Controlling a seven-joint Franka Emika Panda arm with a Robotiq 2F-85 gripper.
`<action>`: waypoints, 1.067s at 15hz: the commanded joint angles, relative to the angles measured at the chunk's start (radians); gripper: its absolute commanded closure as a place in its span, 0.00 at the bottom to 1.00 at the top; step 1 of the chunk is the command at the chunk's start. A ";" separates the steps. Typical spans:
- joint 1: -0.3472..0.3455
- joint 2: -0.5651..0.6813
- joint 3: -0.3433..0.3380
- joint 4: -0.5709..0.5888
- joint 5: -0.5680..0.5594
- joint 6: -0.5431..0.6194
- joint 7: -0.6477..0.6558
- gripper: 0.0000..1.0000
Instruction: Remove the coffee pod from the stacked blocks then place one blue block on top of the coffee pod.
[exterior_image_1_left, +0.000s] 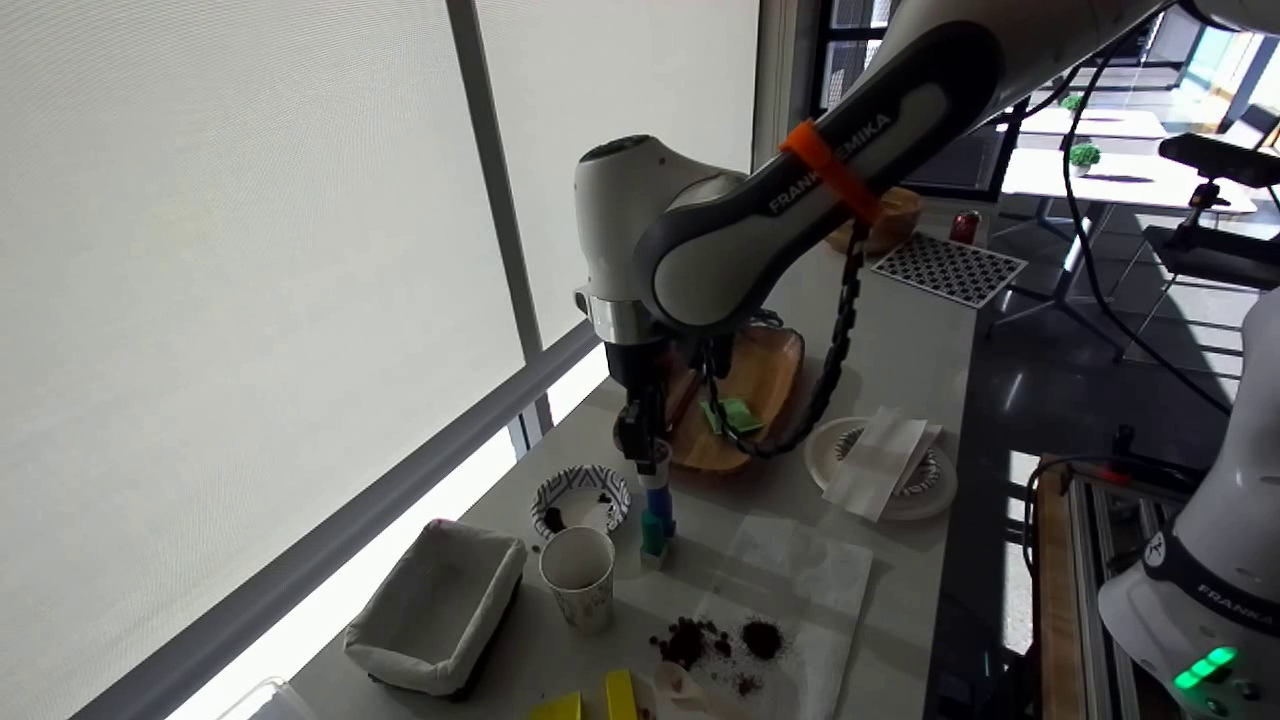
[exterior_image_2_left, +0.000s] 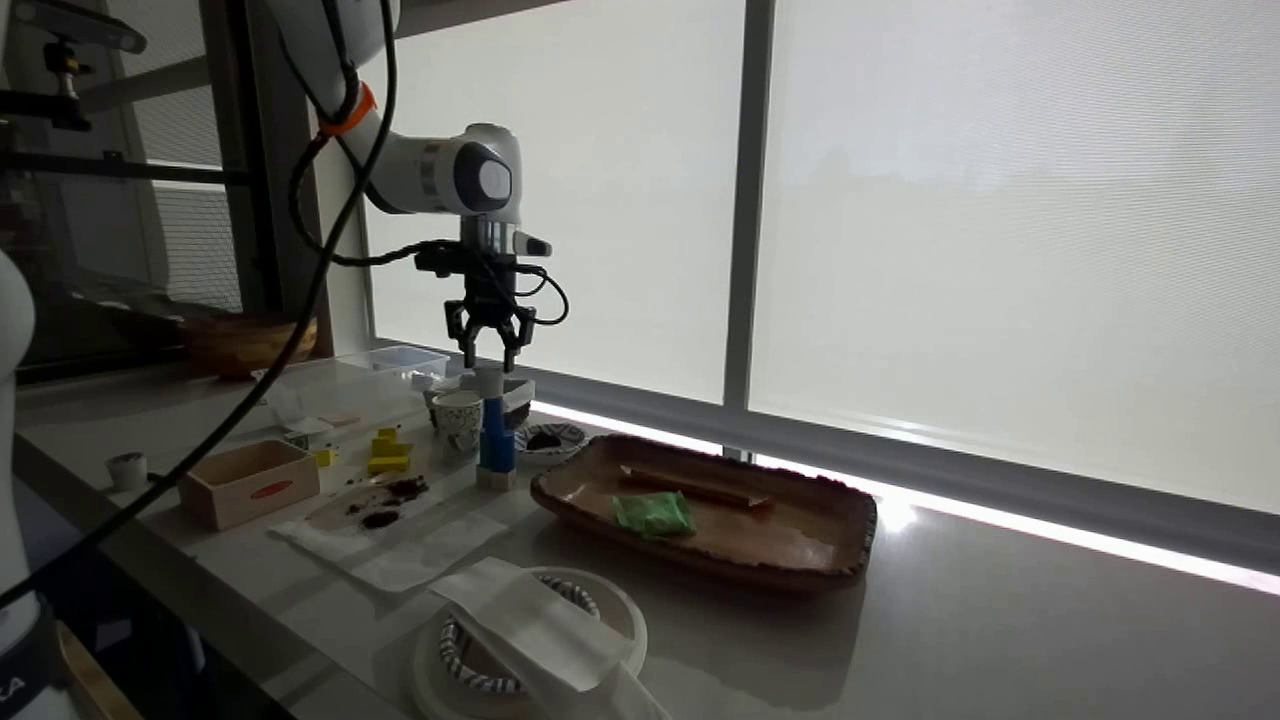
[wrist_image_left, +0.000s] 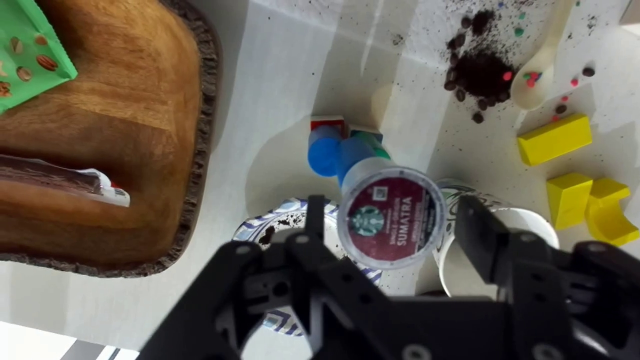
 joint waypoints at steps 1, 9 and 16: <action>-0.005 -0.001 0.000 -0.006 -0.016 0.007 -0.006 0.55; -0.017 -0.065 0.007 -0.040 0.014 0.001 -0.025 0.71; -0.031 -0.238 0.022 -0.204 0.189 -0.171 -0.208 0.71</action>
